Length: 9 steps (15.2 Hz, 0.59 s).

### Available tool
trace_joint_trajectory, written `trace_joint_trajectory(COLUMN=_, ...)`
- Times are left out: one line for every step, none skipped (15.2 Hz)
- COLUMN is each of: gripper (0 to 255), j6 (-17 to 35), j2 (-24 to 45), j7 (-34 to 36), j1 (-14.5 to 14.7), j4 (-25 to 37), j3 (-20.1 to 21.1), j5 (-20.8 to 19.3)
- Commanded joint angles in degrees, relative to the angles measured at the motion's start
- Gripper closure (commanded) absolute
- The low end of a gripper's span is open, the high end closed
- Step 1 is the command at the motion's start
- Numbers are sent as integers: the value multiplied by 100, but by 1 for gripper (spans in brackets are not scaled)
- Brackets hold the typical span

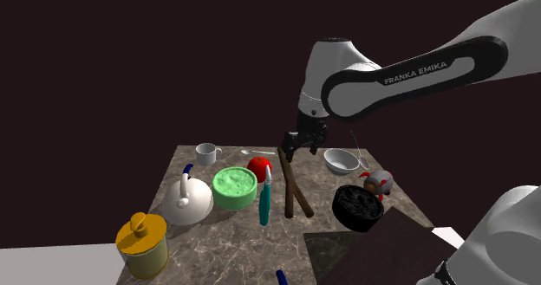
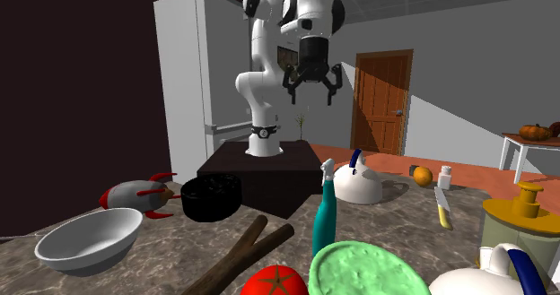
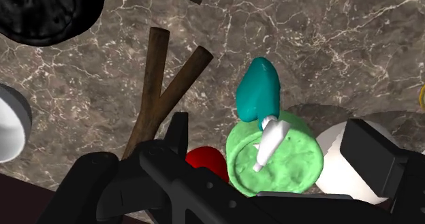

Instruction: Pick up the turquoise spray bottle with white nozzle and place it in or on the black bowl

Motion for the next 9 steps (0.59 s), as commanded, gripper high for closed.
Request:
trace_joint_trajectory(gripper=0, j6=271, j2=460, j7=395, j1=-45, j4=116, j3=161, j5=-263)
trace_joint_trajectory(gripper=0, j6=368, j2=702, j7=598, j1=-62, j4=212, j3=225, j5=-422)
trace_joint_trajectory(gripper=0, j6=455, j2=948, j7=808, j1=-67, j4=318, j3=275, j5=-594)
trace_joint_trajectory(gripper=0, j6=530, j2=1197, j7=1021, j1=-64, j4=432, j3=313, j5=-775)
trace_joint_trajectory(gripper=0, j6=594, j2=1449, j7=1236, j1=-50, j4=556, j3=336, j5=-964)
trace_joint_trajectory(gripper=0, j6=646, j2=1702, j7=1449, j1=-22, j4=688, j3=343, j5=-1155)
trace_joint_trajectory(gripper=0, j6=688, j2=1956, j7=1659, j1=15, j4=829, j3=338, j5=-1347)
trace_joint_trajectory(gripper=0, j6=719, j2=2208, j7=1862, j1=64, j4=978, j3=318, j5=-1534)
trace_joint_trajectory(gripper=0, j6=740, j2=2460, j7=2056, j1=121, j4=1136, j3=288, j5=-1714)
